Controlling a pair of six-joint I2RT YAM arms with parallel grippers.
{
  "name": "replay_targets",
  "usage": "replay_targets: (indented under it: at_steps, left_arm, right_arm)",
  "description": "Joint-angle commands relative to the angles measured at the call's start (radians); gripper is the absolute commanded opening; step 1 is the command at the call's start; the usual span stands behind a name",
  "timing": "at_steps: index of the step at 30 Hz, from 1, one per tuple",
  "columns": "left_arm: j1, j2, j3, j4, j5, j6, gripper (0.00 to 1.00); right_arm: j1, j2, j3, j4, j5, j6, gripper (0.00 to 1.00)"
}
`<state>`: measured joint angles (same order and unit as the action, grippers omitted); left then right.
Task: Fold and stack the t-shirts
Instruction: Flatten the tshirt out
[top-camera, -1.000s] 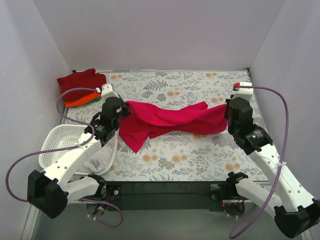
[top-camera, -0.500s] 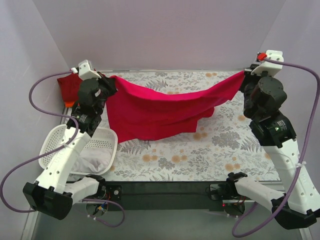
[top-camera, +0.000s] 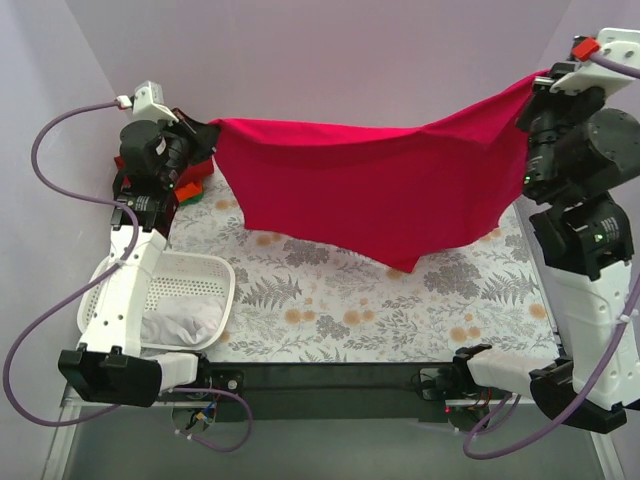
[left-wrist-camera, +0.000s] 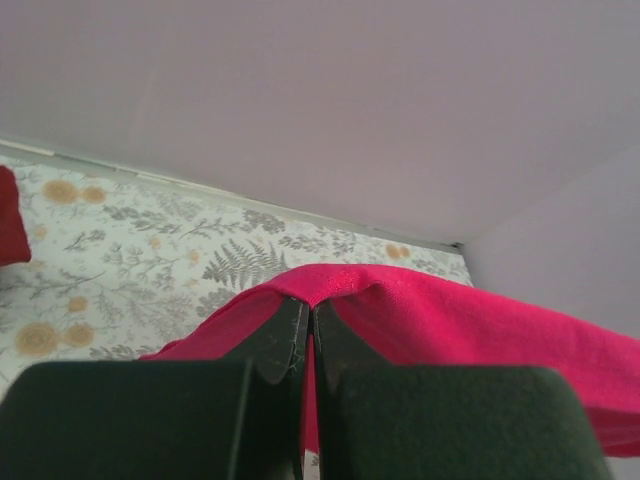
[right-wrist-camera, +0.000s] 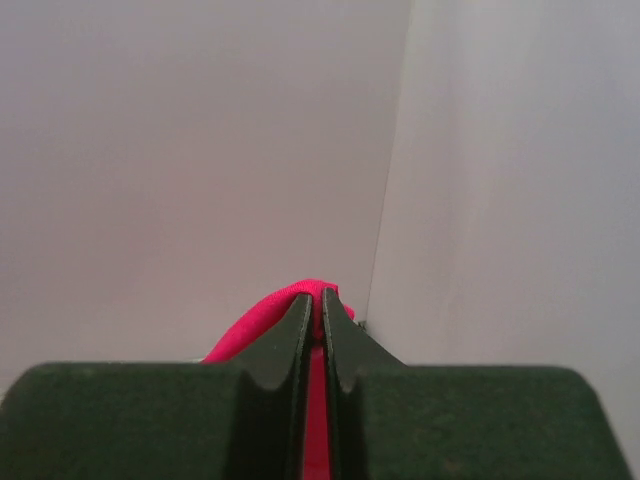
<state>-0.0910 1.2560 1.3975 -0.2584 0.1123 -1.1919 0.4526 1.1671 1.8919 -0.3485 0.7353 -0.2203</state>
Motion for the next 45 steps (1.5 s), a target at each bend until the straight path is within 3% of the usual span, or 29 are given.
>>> replay_targets:
  at_steps: [1, 17, 25, 31, 38, 42, 45]
  left_arm:
    - [0.008, -0.092, 0.064, -0.002, 0.101, 0.009, 0.0]
    - [0.008, -0.311, 0.166, -0.058, 0.236, -0.031, 0.0]
    - [0.008, -0.314, 0.147, -0.055, 0.227, -0.035, 0.0]
    - [0.008, -0.192, 0.095, -0.024, 0.239, -0.041, 0.0]
    - [0.01, 0.086, 0.136, -0.001, 0.254, -0.037, 0.0]
    - [0.017, 0.276, 0.294, -0.01, 0.279, -0.025, 0.0]
    - [0.037, 0.436, 0.521, -0.039, 0.338, -0.029, 0.0]
  right_arm:
    - [-0.005, -0.018, 0.12, 0.069, -0.025, -0.07, 0.01]
    - [-0.005, -0.172, 0.294, 0.039, -0.224, -0.036, 0.01]
    - [-0.005, -0.159, 0.243, 0.034, -0.237, -0.019, 0.01]
    - [-0.003, -0.089, 0.125, 0.063, -0.194, -0.021, 0.01]
    - [-0.008, 0.083, 0.036, 0.154, -0.151, -0.022, 0.01]
    - [-0.083, 0.232, 0.125, 0.167, -0.22, 0.022, 0.01]
    - [-0.161, 0.345, 0.278, 0.164, -0.298, 0.073, 0.01]
